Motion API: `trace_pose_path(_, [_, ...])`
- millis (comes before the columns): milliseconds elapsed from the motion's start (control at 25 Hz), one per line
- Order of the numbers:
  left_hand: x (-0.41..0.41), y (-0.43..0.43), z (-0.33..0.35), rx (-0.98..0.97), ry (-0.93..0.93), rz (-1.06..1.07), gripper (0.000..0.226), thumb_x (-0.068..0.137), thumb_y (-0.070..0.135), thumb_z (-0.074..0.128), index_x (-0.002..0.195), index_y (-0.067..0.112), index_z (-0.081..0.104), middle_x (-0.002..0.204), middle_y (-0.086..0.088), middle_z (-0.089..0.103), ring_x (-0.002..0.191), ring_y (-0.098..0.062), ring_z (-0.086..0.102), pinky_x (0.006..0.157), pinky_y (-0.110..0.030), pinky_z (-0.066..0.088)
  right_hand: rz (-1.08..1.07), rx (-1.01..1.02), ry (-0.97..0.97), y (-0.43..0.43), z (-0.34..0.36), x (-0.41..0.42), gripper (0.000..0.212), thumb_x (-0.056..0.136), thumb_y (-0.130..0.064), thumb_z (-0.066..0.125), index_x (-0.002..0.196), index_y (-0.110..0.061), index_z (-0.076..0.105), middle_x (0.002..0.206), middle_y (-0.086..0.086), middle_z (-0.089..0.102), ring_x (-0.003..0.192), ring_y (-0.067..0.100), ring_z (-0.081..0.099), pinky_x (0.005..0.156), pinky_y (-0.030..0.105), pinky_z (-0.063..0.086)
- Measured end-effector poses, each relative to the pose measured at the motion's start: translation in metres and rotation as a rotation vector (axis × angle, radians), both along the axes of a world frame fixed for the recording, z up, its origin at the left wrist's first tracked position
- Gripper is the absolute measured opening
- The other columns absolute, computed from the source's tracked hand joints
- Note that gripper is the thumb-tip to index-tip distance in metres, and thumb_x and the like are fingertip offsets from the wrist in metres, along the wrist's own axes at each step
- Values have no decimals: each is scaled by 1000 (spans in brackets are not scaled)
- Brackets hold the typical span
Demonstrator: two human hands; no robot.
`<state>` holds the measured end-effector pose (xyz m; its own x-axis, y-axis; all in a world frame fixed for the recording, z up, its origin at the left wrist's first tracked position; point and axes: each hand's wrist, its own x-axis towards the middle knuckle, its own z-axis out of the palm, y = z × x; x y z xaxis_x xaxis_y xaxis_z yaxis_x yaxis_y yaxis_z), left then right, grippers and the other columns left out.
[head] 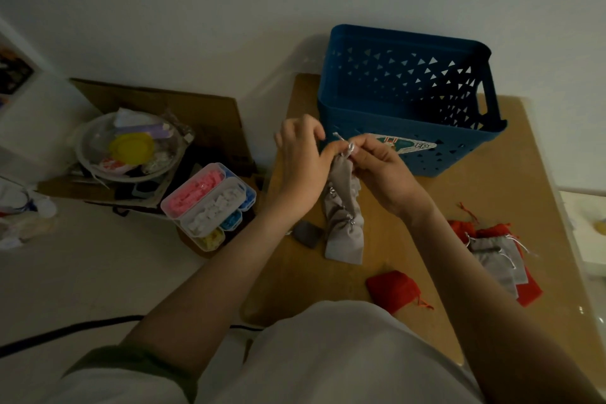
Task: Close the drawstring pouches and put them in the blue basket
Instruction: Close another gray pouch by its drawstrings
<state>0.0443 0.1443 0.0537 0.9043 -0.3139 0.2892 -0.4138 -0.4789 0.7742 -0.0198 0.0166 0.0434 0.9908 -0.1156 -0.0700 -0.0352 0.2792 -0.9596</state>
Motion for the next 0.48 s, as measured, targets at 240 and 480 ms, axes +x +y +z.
trace_pose_path(240, [-6, -5, -7, 62, -169, -76, 13, 86, 20, 63, 87, 8, 66, 111, -12, 54, 106, -27, 46, 86, -20, 33, -1, 67, 15, -2, -9, -1, 14, 96, -14, 46, 91, -7, 58, 84, 12, 55, 75, 18, 52, 69, 24, 45])
trace_pose_path(480, [1, -3, -13, 145, -255, -174, 15, 85, -9, 56, 96, -4, 64, 108, -17, 62, 100, -30, 60, 86, -14, 40, -155, -64, 71, -18, -15, -4, 19, 97, -7, 44, 82, -11, 55, 71, 1, 50, 66, 11, 47, 63, 23, 42])
